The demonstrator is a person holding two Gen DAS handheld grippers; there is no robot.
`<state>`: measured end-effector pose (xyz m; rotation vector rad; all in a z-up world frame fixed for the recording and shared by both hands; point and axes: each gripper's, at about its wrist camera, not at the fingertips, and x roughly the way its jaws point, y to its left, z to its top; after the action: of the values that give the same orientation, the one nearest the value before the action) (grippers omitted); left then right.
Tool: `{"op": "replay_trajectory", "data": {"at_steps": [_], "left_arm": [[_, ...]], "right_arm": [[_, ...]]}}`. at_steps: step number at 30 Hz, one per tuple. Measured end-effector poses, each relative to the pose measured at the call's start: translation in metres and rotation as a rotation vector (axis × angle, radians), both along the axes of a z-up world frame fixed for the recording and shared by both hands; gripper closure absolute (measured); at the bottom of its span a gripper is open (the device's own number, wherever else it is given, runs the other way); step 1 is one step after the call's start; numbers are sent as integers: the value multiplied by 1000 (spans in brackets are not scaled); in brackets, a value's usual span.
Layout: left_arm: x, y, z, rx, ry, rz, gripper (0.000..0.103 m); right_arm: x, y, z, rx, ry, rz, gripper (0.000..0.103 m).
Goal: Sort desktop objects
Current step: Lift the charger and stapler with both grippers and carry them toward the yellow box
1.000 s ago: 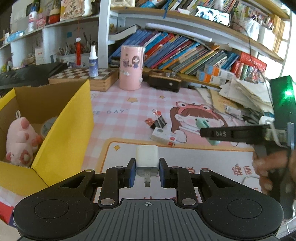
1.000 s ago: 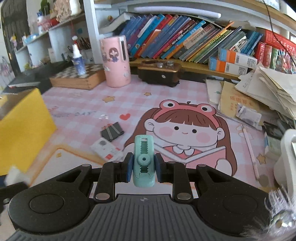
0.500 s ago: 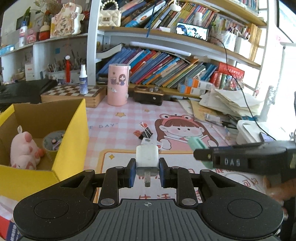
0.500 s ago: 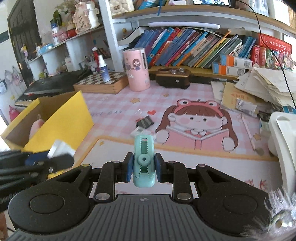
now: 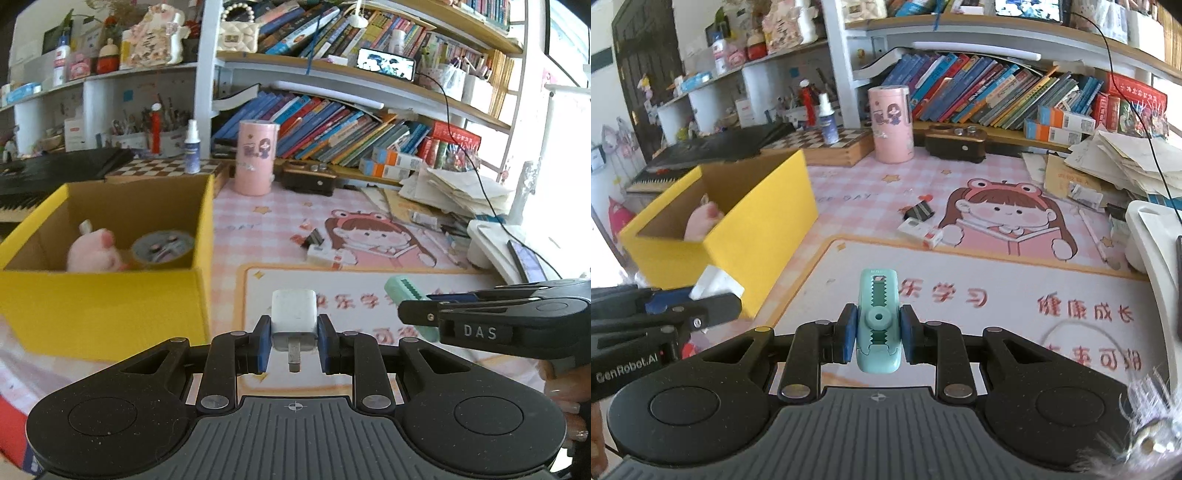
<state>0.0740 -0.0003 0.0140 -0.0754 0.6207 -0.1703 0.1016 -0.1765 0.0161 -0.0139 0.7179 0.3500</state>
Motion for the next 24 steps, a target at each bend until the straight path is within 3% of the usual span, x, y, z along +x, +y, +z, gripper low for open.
{"op": "replay_trajectory", "data": {"at_steps": [8, 24], "left_arm": [[-35, 25, -6, 29, 32, -3, 79], [-95, 78, -12, 31, 53, 51, 79]], "right_arm": [[-40, 29, -12, -5, 61, 28, 80], [-93, 91, -19, 3, 88, 148, 80]]}}
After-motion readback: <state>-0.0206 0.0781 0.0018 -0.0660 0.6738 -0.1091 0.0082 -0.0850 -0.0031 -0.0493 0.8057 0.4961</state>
